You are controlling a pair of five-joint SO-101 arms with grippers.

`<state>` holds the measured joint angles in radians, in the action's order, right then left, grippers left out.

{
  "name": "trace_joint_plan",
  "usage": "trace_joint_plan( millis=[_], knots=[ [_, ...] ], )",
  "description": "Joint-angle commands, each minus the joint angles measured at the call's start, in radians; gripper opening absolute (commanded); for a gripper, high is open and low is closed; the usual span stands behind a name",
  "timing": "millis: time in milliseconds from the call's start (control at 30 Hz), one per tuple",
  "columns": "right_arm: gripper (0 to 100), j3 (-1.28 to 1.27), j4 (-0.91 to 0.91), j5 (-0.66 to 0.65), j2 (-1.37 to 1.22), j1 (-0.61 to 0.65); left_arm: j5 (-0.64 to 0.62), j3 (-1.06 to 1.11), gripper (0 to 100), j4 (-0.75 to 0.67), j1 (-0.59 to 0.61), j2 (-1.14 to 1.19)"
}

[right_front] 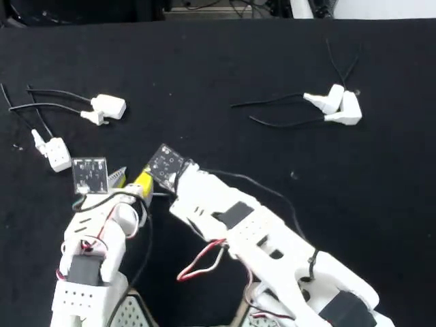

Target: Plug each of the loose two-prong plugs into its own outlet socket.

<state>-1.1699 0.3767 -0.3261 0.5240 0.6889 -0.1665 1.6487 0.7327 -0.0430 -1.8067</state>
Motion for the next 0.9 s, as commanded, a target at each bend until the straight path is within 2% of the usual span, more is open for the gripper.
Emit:
trace_joint_plan(
  millis=[0, 167, 267, 867],
  knots=[
    [1.1, 0.008, -0.029, 0.011, 0.001, 0.017, -0.011, -0.022, 18, 0.005, -0.024, -0.002],
    [1.1, 0.007, -0.029, 0.011, 0.001, 0.018, -0.002, -0.031, 18, 0.04, -0.077, -0.002],
    [1.1, 0.005, -0.029, 0.008, 0.001, 0.018, 0.058, -0.059, 18, 0.061, -0.094, -0.002],
    [1.1, 0.01, -0.029, 0.003, -0.007, 0.02, 0.06, -0.111, 17, 0.055, -0.035, -0.003]
  ],
)
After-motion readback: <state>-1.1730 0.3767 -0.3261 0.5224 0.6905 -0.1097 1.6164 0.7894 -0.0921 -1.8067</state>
